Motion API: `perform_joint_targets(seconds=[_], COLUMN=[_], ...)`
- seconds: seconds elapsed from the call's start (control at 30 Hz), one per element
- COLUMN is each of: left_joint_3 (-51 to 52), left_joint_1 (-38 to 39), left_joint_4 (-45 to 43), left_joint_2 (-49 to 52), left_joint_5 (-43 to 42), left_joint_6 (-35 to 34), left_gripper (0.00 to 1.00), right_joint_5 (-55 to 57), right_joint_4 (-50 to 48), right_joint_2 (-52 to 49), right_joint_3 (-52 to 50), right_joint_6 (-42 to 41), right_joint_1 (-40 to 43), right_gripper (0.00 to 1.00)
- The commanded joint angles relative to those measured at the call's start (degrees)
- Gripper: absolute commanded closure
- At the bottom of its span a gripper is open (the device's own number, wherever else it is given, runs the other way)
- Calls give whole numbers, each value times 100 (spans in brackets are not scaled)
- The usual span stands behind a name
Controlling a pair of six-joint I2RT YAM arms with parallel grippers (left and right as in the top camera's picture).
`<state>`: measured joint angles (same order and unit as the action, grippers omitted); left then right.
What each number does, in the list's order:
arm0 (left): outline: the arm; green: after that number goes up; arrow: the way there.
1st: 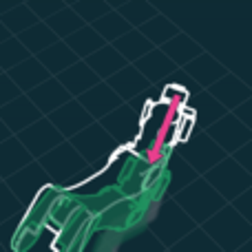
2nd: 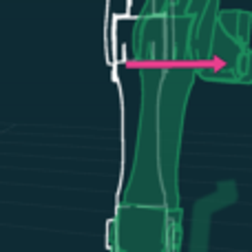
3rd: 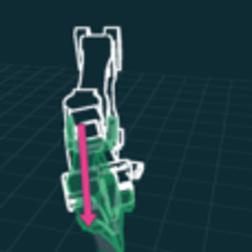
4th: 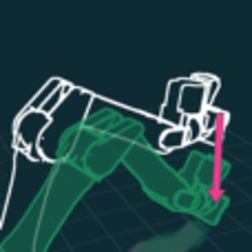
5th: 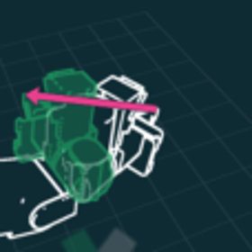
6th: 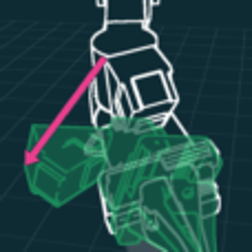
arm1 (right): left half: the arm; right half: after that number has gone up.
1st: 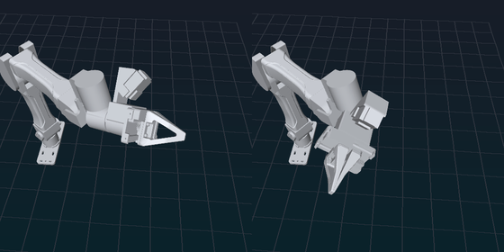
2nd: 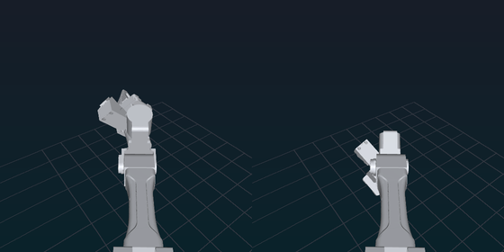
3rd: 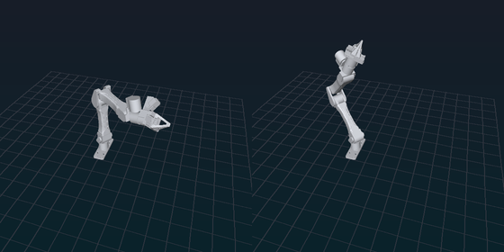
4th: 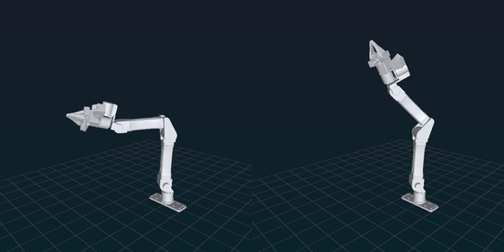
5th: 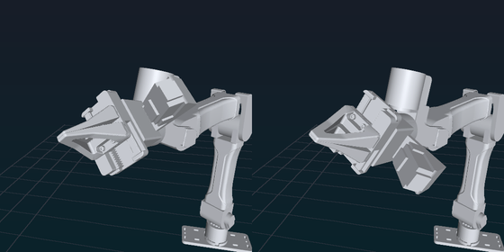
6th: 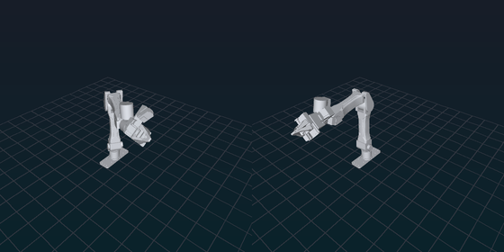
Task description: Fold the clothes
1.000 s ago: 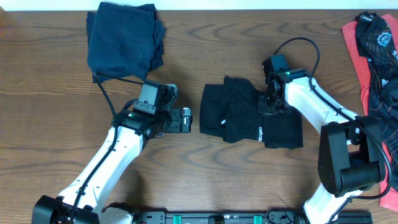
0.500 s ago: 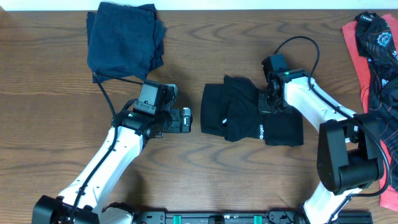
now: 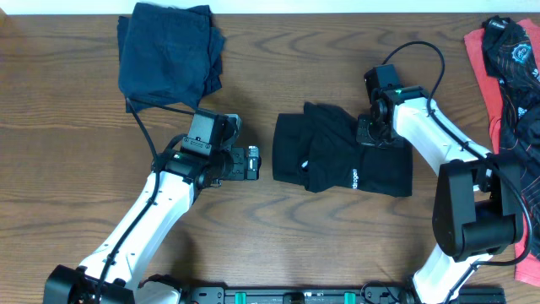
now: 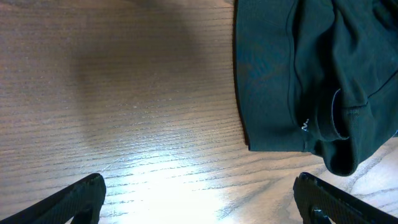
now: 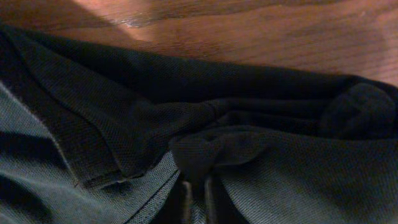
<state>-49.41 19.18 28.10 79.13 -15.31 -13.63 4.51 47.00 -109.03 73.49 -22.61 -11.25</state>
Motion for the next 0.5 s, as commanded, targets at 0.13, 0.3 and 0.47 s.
perform_joint_targets(seconds=[0.13, 0.3, 0.47], left_joint_3=[44, 44, 44], left_joint_1=[-24, -24, -24], left_joint_4=[17, 37, 35], left_joint_2=[28, 28, 31], left_joint_5=[-55, -55, -55], left_joint_6=[50, 50, 50], left_gripper=[2, 2, 2], right_joint_5=[-256, -393, -527], right_joint_4=[72, 678, 1609], right_joint_2=[-35, -26, -26], right_joint_3=[155, 457, 881], right_joint_6=[61, 57, 190], right_joint_1=[31, 39, 46], right_gripper=[66, 68, 76])
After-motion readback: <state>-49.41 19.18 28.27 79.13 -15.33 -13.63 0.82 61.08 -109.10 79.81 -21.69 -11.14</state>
